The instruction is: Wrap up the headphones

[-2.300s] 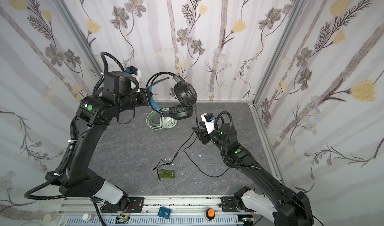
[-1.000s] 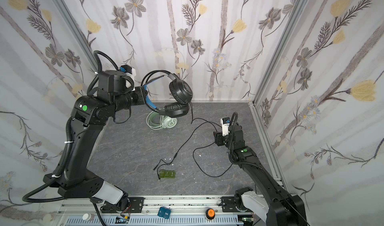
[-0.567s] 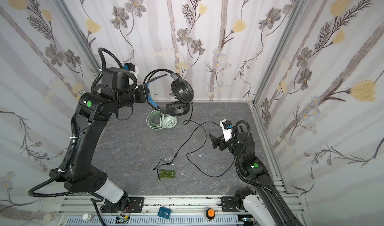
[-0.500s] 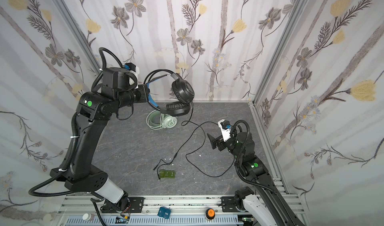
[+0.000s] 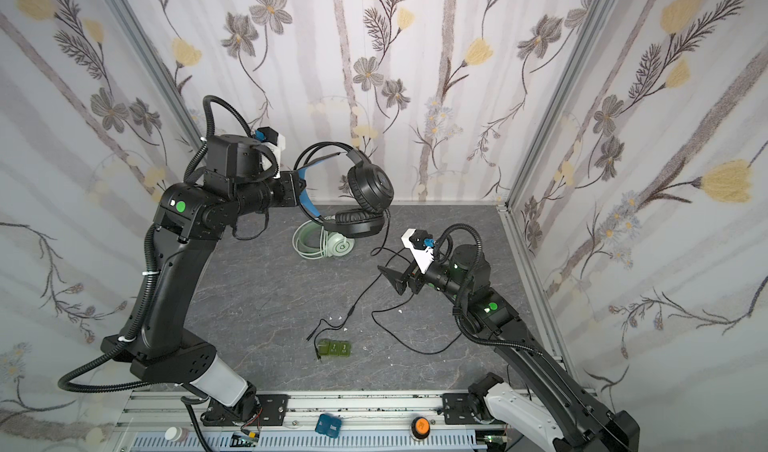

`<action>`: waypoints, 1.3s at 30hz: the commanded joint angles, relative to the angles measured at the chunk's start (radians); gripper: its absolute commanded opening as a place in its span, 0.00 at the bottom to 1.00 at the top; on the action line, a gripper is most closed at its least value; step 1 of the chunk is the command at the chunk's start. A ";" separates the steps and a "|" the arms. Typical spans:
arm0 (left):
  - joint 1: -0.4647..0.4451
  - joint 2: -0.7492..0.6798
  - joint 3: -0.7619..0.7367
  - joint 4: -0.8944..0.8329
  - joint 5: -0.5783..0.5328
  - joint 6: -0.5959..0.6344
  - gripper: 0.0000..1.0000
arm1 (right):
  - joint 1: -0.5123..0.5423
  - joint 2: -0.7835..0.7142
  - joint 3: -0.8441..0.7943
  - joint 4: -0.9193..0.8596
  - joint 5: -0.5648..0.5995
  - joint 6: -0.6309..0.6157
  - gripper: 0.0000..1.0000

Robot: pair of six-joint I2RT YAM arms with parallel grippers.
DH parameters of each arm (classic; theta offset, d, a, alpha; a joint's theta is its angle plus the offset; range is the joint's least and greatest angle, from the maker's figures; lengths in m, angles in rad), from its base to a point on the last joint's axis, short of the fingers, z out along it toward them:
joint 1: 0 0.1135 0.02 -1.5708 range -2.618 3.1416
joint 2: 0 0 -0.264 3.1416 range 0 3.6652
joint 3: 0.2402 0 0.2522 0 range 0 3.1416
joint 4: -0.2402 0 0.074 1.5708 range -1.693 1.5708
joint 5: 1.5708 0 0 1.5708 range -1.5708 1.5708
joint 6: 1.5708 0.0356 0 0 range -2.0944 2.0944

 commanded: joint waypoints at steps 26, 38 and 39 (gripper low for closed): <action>0.003 0.032 0.052 0.074 0.061 -0.040 0.00 | 0.000 0.231 -0.128 0.275 -0.028 0.084 0.49; 0.004 0.076 0.085 0.061 0.037 -0.059 0.00 | 0.000 0.126 -0.218 0.213 0.098 0.094 0.08; 0.005 0.081 0.093 0.053 0.028 -0.062 0.00 | 0.000 0.112 -0.223 0.203 0.115 0.090 0.06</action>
